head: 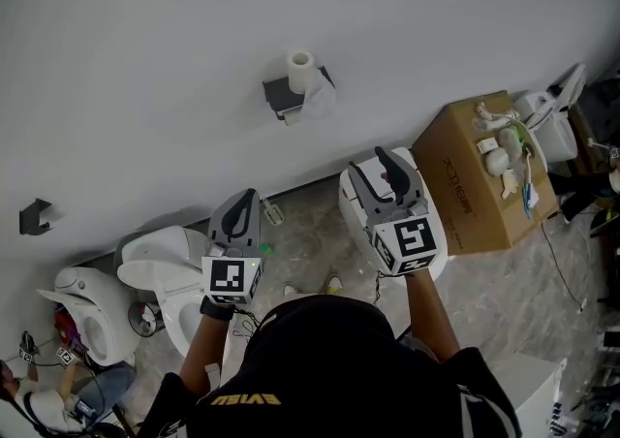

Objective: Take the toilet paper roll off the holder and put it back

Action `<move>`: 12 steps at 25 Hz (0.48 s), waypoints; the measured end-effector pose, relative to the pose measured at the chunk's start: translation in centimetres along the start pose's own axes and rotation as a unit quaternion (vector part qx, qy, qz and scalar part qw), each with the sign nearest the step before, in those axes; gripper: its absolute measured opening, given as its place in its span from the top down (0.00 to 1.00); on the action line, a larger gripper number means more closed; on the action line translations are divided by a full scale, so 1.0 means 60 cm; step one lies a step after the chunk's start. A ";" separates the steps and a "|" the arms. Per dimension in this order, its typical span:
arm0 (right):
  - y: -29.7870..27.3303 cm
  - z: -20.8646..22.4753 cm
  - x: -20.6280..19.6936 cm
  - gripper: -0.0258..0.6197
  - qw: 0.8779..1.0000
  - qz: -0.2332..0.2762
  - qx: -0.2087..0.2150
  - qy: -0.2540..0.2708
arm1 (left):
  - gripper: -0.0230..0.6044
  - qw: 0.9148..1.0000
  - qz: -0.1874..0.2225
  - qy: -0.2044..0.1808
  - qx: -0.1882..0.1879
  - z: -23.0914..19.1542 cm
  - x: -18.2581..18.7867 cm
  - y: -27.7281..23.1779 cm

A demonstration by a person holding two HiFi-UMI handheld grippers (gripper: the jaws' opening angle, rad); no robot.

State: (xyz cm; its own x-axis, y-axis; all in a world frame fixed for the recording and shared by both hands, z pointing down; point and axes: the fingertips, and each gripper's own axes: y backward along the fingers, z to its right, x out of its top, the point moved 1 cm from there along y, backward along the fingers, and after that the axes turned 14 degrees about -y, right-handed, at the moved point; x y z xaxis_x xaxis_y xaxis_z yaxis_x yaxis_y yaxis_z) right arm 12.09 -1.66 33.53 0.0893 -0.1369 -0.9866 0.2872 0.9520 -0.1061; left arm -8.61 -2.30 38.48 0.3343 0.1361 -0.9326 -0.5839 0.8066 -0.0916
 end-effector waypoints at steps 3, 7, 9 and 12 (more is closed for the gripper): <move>-0.001 -0.003 0.000 0.68 1.000 0.000 -0.003 0.004 | 0.95 1.000 -0.002 0.001 0.004 -0.009 -0.003 0.004; -0.004 -0.006 0.001 0.74 1.000 -0.001 -0.007 0.009 | 0.95 1.000 -0.004 0.003 0.006 -0.017 -0.006 0.006; -0.005 -0.007 -0.001 0.77 1.000 -0.003 -0.008 0.012 | 0.95 1.000 -0.003 0.004 0.006 -0.016 -0.005 0.006; -0.005 -0.006 -0.002 0.83 1.000 -0.004 -0.011 0.015 | 0.95 1.000 -0.003 0.007 0.004 -0.012 -0.005 0.005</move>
State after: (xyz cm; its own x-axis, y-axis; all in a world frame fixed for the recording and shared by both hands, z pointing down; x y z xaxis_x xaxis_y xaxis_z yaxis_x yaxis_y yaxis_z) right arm 11.64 -1.80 33.65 0.0588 -0.1374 -0.9888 0.2661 0.9568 -0.1172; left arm -9.42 -2.50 38.51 0.3284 0.1229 -0.9365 -0.5760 0.8119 -0.0955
